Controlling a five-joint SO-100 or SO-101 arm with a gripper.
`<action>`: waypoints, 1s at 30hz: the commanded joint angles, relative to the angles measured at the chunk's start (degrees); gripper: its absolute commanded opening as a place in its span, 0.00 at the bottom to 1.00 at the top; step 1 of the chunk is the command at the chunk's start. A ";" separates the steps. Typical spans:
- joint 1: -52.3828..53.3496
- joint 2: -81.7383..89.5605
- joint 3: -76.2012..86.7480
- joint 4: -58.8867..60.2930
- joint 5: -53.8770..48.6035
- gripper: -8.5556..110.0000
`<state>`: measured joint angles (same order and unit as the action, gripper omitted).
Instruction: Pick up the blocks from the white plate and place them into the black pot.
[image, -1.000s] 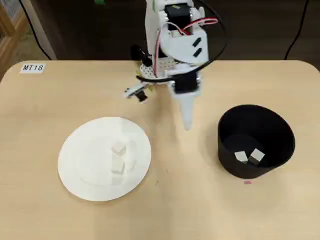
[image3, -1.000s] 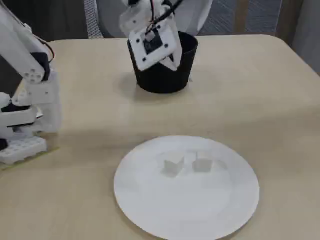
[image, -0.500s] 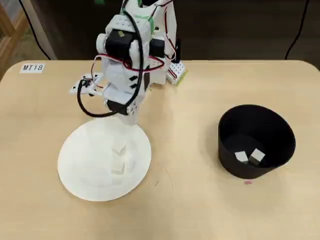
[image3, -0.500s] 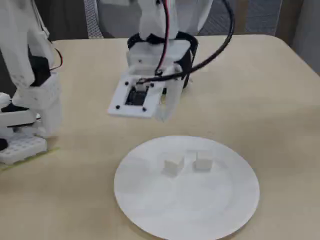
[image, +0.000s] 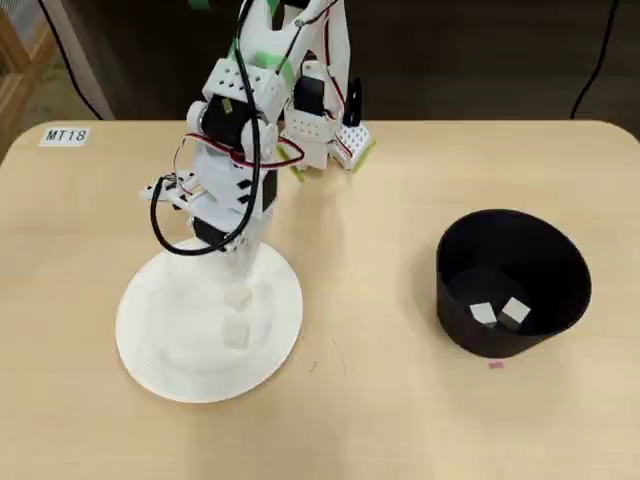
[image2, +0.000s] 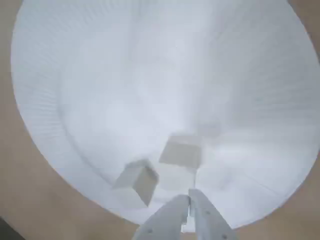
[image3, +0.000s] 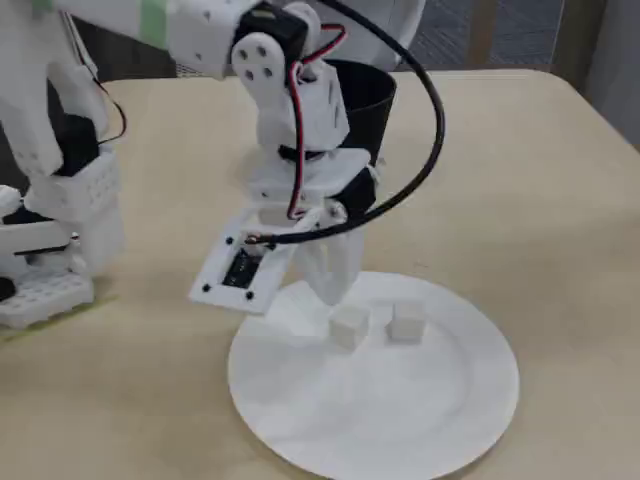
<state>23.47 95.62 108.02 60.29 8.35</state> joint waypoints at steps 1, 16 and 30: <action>-0.62 0.26 -0.88 0.18 -0.35 0.18; -0.53 -4.66 -0.88 -0.18 -2.29 0.25; -1.67 -8.17 -0.88 -7.65 -0.09 0.12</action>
<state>22.50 87.28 108.02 53.88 7.73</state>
